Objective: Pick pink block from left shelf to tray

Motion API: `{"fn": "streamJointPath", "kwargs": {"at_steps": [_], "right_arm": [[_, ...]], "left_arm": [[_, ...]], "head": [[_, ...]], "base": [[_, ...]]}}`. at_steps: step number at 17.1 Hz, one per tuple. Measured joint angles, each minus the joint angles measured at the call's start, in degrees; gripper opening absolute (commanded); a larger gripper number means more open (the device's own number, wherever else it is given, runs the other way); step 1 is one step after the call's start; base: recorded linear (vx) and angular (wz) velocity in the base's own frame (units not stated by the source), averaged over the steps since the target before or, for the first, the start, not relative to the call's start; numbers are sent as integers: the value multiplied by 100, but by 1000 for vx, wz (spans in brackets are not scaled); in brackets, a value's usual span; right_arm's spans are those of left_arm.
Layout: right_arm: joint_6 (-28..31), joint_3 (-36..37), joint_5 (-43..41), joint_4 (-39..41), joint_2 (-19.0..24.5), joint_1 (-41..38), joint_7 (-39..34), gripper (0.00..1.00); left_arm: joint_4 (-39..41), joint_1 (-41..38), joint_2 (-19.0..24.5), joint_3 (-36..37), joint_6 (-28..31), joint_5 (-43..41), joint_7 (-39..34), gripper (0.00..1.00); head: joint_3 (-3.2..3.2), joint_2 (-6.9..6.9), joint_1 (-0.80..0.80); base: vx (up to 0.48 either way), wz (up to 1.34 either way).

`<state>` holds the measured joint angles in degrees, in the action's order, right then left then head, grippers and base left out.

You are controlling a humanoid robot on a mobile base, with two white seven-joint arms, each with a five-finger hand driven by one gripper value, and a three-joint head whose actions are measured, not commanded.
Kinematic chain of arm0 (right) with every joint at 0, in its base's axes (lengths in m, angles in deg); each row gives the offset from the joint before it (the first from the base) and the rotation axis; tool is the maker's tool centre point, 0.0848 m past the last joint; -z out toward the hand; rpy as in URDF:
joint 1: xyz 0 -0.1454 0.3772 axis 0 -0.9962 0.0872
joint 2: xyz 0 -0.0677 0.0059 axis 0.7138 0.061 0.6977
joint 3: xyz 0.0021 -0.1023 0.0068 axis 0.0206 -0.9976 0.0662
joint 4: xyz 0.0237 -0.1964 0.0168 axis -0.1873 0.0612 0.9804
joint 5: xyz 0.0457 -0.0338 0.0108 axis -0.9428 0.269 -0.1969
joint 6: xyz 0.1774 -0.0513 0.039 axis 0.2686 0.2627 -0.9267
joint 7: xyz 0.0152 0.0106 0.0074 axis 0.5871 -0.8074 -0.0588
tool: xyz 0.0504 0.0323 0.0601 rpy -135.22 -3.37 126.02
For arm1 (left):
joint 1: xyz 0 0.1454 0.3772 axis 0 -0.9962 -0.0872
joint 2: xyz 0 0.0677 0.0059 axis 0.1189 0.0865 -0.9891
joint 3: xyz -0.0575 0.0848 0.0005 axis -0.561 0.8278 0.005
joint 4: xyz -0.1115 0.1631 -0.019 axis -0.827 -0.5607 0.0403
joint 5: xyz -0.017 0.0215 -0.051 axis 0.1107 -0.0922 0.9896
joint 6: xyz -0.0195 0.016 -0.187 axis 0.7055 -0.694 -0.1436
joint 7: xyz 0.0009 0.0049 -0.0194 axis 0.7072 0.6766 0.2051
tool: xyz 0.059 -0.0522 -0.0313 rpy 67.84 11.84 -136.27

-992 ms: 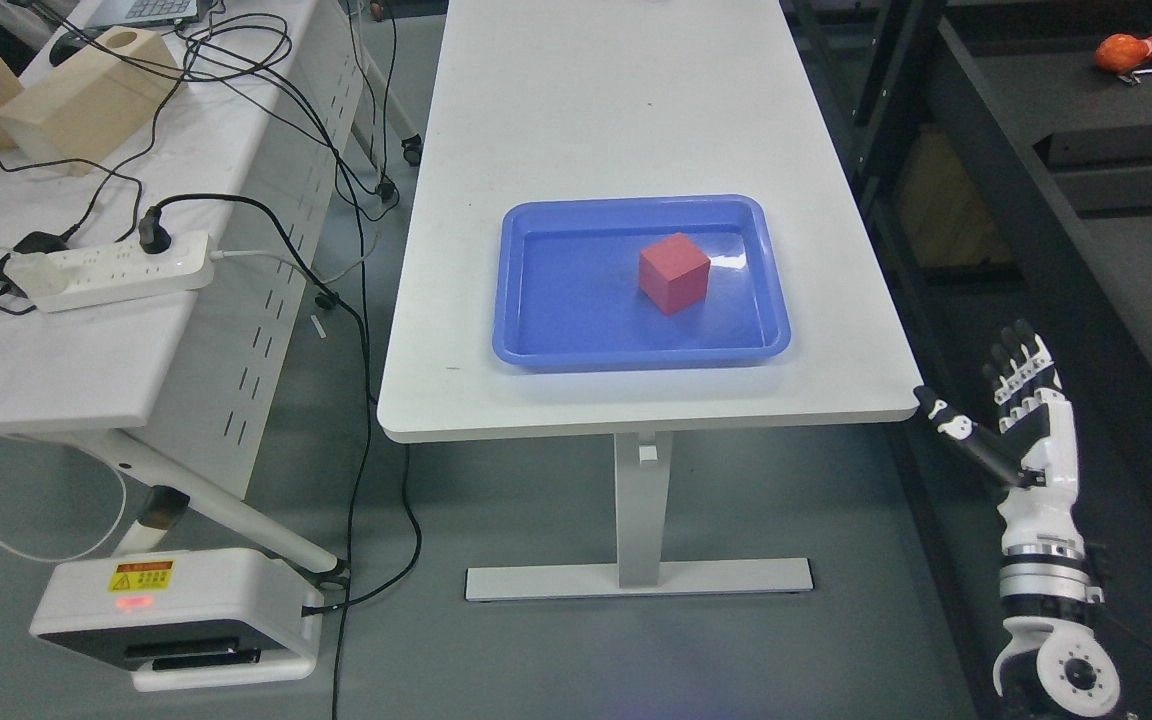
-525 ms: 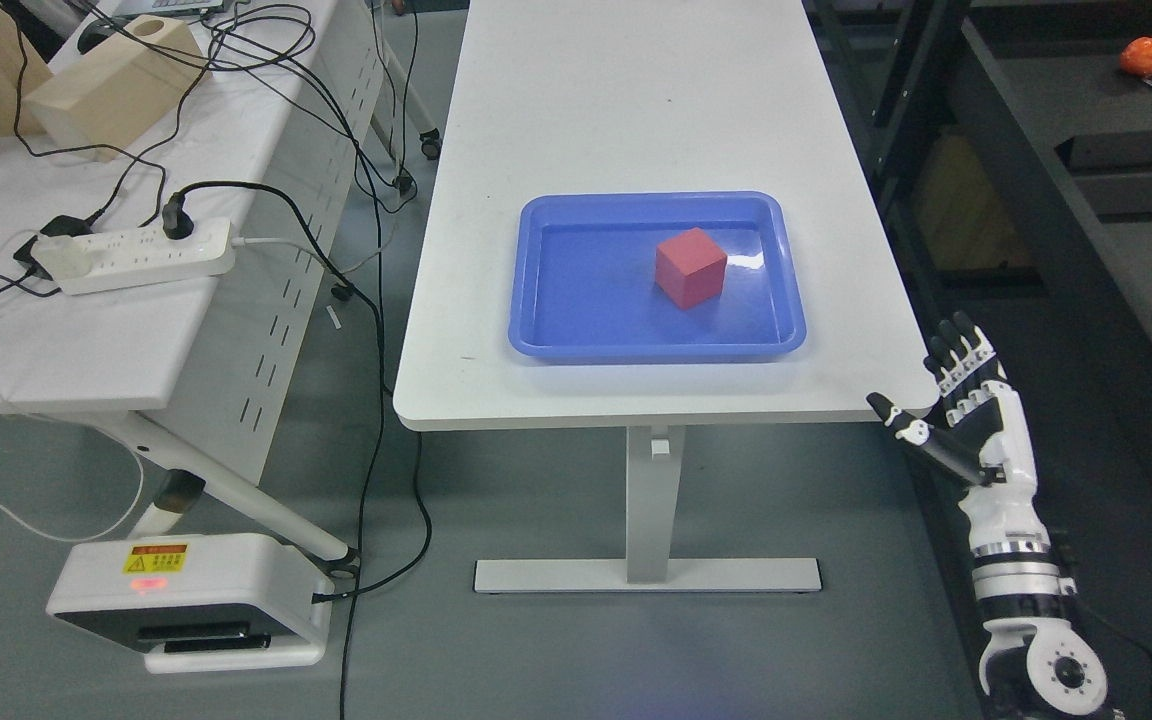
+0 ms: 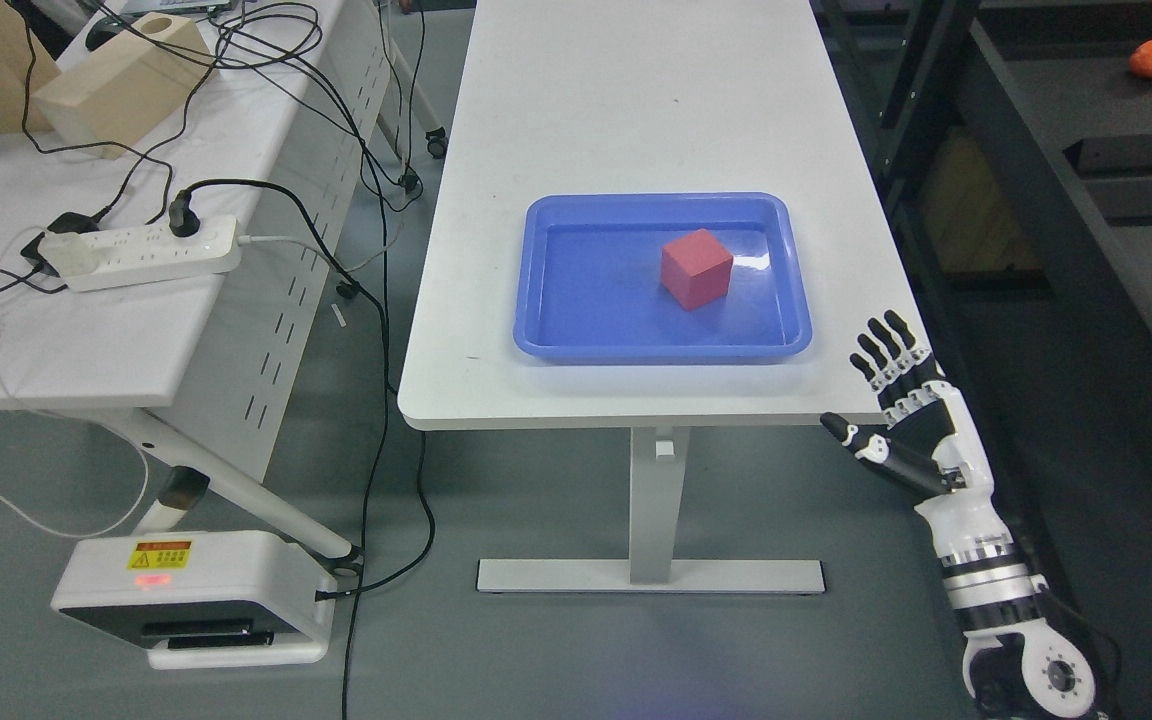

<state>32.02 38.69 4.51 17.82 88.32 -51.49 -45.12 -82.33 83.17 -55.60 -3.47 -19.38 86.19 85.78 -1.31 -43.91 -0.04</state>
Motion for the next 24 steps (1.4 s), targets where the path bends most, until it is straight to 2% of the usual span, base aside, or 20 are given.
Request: {"fn": "streamJointPath", "kwargs": {"at_steps": [6, 12, 18, 24], "right_arm": [[-693, -179, 947, -47, 0, 30, 792, 99], [-885, -394, 1914, -148, 0, 25, 663, 99], [-79, -618, 2892, -224, 0, 87, 220, 99], [215, -660, 3196, -279, 0, 128, 551, 99]], "left_arm": [[0, 0, 0, 0, 0, 0, 0, 100], [0, 0, 0, 0, 0, 0, 0, 100], [0, 0, 0, 0, 0, 0, 0, 100], [0, 0, 0, 0, 0, 0, 0, 100]], "head": [[0, 0, 0], [0, 0, 0], [0, 0, 0], [0, 0, 0]], "base": [[3, -20], [1, -6], [0, 0], [0, 0]]}}
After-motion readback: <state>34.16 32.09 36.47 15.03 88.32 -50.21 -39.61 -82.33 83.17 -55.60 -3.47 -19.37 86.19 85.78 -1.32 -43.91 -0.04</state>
